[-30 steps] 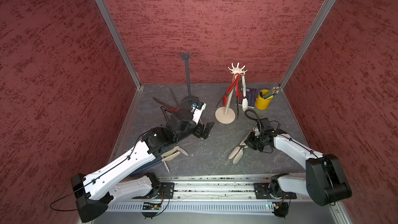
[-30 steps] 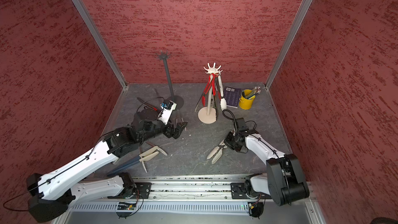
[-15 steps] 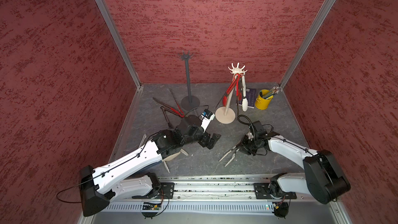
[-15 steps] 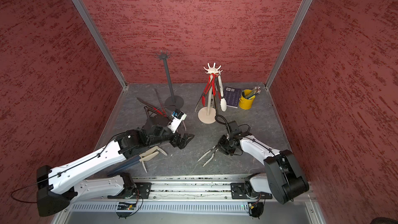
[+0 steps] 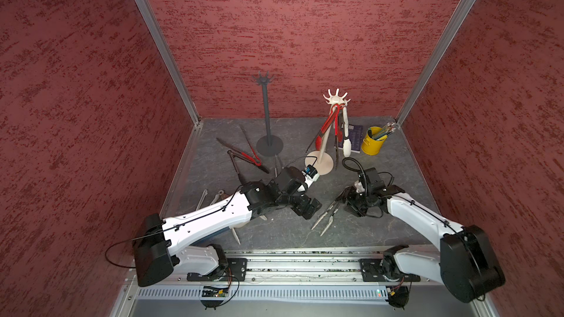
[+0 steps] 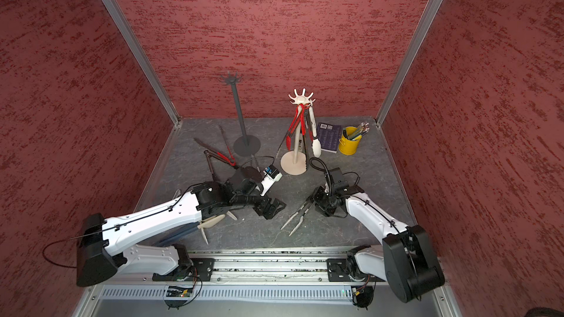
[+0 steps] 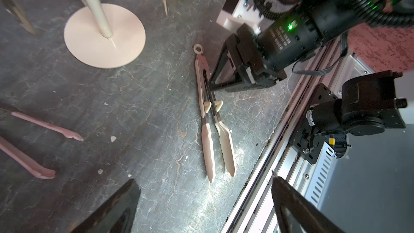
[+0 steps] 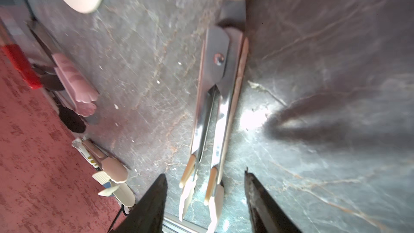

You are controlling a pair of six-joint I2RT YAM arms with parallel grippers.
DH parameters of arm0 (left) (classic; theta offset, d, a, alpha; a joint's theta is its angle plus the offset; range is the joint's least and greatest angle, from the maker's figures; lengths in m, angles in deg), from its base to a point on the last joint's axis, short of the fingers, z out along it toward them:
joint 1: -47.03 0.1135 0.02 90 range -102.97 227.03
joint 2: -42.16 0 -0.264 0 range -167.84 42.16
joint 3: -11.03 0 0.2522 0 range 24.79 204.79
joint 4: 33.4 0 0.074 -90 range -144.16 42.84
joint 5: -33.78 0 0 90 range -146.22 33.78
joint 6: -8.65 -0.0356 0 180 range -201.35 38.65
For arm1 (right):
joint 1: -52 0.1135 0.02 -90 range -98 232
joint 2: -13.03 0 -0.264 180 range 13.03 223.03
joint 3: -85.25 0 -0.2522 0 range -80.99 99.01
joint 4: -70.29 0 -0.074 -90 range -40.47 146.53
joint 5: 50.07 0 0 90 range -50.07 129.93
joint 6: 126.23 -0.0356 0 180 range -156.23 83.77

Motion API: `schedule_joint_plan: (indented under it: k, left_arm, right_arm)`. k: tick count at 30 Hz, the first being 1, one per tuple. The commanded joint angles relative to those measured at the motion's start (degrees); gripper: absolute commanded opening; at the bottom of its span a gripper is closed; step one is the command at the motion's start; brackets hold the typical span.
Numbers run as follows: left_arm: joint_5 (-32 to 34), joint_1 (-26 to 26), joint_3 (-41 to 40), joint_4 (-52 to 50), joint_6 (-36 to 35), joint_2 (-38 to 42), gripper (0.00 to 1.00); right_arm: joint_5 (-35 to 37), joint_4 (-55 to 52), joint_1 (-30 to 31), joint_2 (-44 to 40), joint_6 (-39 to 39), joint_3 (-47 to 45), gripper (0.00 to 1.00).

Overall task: Hang food tongs on kitchen utensil racks
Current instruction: Place the food tongs at the center of the board, then pick up the food tongs from the center of the board.

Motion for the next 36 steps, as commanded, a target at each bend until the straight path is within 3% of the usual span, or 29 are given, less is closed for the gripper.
schedule_joint_plan:
  k: [1, 12, 20, 22, 36]
  left_arm:
    - [-2.1, -0.8, 2.5, -0.9, 0.7, -2.3, 0.92]
    - [-3.7, -2.8, 7.7, -3.5, 2.1, -13.5, 0.88]
    - [-4.3, -3.2, 13.6, -6.3, 2.4, -22.0, 0.76]
    - [-4.2, -3.1, 15.5, -7.2, 2.6, -24.1, 0.74]
    - [-2.8, -3.3, 24.5, -11.7, 4.1, -34.4, 0.59]
  right_arm:
    - [2.9, -3.9, -1.2, -2.4, 3.1, 1.9, 0.64]
    - [12.5, -9.8, -3.2, -12.1, 12.2, 8.7, 0.87]
    - [13.5, -11.2, -3.5, -17.3, 14.3, 11.5, 0.93]
    - [13.5, -11.2, -3.6, -18.9, 14.4, 11.6, 0.99]
    - [13.4, -13.2, -3.6, -22.7, 14.4, 14.4, 1.0]
